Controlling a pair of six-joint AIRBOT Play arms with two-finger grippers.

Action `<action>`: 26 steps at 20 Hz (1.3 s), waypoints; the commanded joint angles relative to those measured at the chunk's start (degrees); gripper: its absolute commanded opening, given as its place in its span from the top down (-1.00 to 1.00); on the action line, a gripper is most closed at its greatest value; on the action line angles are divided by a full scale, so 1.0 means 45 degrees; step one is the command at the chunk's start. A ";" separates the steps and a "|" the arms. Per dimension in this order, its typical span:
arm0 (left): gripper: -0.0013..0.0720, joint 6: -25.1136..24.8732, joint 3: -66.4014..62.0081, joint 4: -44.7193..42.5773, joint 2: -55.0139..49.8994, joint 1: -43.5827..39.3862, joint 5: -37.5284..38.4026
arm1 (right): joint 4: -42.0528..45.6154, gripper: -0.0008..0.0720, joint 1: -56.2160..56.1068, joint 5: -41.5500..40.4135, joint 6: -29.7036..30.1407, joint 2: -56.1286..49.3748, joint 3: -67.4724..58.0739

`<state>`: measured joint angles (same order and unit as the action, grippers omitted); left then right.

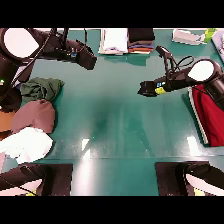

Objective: Fold the shirts.

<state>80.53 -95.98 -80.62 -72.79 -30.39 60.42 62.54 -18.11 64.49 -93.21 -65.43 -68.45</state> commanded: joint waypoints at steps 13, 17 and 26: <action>0.87 0.0491 0.0534 -0.1860 0.1117 0.6557 0.3347 | -0.0005 0.92 -0.0010 -0.0010 0.0019 -0.0010 -0.0005; -0.14 0.0466 0.2817 -0.1865 0.0937 0.8922 0.2526 | -0.0005 0.92 -0.0010 -0.0010 0.0019 -0.0010 -0.0005; -0.66 0.0505 0.5396 -0.0321 -0.2176 0.9170 -0.0976 | 0.0000 0.92 -0.0010 0.0024 0.0019 -0.0010 0.0000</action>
<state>83.07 -73.23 -85.45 -78.39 10.39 61.34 62.54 -18.13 64.51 -93.10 -65.45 -68.42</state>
